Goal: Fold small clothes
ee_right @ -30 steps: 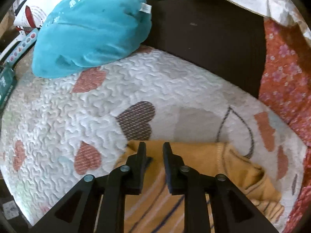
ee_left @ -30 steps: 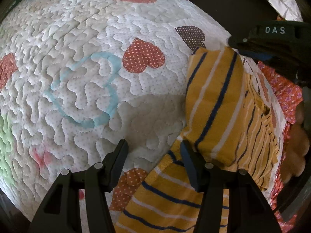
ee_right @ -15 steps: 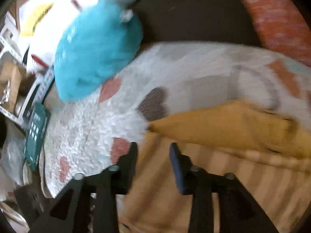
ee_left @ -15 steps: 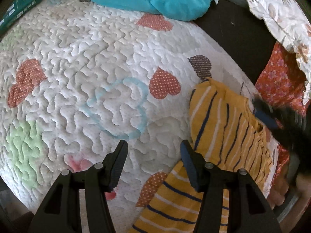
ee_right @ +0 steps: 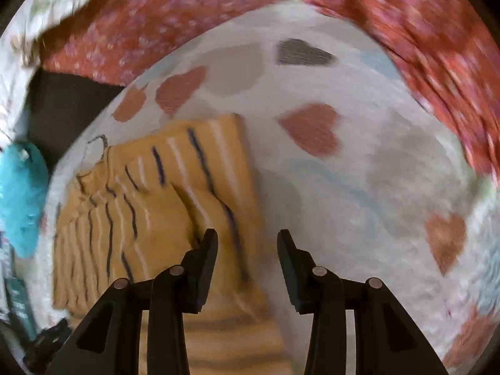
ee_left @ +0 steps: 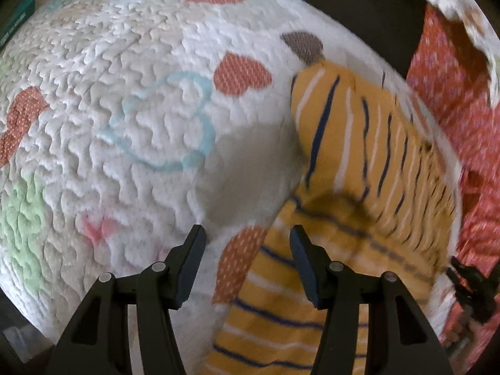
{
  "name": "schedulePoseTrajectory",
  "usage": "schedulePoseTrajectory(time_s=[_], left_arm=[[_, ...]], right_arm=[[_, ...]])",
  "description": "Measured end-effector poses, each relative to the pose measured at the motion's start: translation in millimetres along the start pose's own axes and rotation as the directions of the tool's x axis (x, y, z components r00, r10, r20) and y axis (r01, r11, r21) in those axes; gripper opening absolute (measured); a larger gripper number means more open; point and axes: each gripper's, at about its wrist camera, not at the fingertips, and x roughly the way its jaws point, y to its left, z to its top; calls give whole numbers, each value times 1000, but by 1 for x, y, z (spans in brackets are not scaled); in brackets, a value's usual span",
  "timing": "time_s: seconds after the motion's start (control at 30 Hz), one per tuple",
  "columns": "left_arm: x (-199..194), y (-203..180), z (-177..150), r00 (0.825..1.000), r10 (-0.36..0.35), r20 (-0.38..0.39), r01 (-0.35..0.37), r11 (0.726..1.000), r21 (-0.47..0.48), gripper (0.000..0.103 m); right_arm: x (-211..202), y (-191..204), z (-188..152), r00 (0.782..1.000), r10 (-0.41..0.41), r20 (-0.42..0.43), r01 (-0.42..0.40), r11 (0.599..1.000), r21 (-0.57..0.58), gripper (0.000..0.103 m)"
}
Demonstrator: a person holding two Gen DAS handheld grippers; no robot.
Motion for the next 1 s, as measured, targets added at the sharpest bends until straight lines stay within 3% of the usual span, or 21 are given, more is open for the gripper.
schedulePoseTrajectory(time_s=[0.1,0.27,0.33,0.43,0.57,0.83,1.0], left_arm=[[-4,-7,-21,998,56,43,-58,996,68,56],[-9,-22,-67,987,135,88,-150,970,192,67],[-13,-18,-85,992,102,75,-115,974,194,70],[-23,-3,-110,995,65,70,-77,980,181,71],[-31,7,-136,997,45,54,-54,982,179,75],[-35,17,-174,995,100,18,-101,981,166,80],[-39,14,-189,990,140,34,-144,973,180,81]], right_arm=[[-20,-27,-37,994,102,-32,-101,994,36,49],[-24,-40,-114,962,229,-148,-225,973,47,50],[-19,-39,-139,948,255,-190,-252,967,41,50],[-29,-40,-171,938,299,-173,-298,954,35,54],[-27,-44,-199,882,413,-226,-393,910,131,56],[-37,-46,-238,860,461,-218,-439,887,140,57],[-41,-42,-253,860,458,-224,-447,889,99,59]])
